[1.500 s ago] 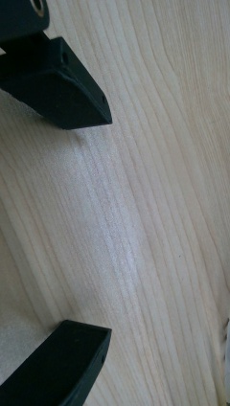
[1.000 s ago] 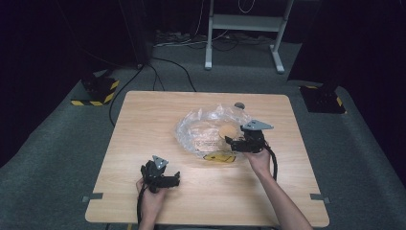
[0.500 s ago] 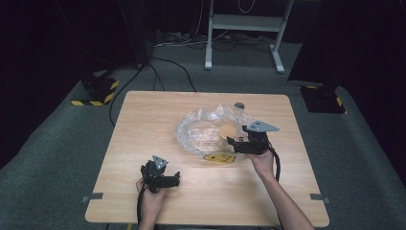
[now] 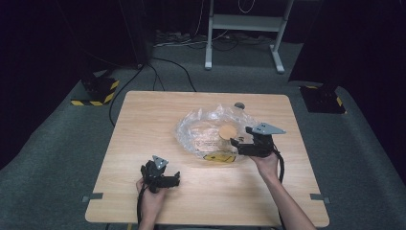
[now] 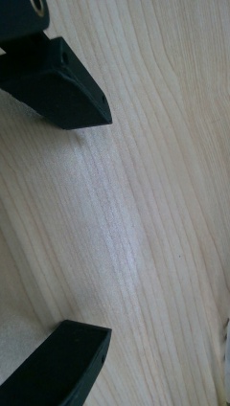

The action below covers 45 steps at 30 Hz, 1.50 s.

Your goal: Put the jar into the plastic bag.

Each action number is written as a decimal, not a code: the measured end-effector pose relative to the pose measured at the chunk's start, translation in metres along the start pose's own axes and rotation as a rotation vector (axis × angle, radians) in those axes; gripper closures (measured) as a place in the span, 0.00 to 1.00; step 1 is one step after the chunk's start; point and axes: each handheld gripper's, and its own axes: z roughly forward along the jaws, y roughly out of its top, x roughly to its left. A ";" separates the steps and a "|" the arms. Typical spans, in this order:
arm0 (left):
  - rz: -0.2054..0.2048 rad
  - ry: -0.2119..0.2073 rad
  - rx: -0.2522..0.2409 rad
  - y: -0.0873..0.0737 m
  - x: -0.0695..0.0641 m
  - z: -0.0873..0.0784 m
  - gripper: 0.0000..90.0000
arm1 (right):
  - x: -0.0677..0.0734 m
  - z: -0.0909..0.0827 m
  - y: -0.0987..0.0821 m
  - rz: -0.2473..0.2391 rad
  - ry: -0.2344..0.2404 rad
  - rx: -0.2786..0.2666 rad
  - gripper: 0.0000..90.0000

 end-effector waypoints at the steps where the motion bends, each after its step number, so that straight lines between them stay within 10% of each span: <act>1: 0.000 0.000 0.000 0.000 0.000 0.000 0.03 | 0.000 -0.001 0.000 -0.002 0.001 -0.003 0.18; 45: 0.001 0.000 0.001 0.000 0.000 0.000 0.03 | 0.005 -0.049 -0.007 0.034 0.016 -0.086 0.19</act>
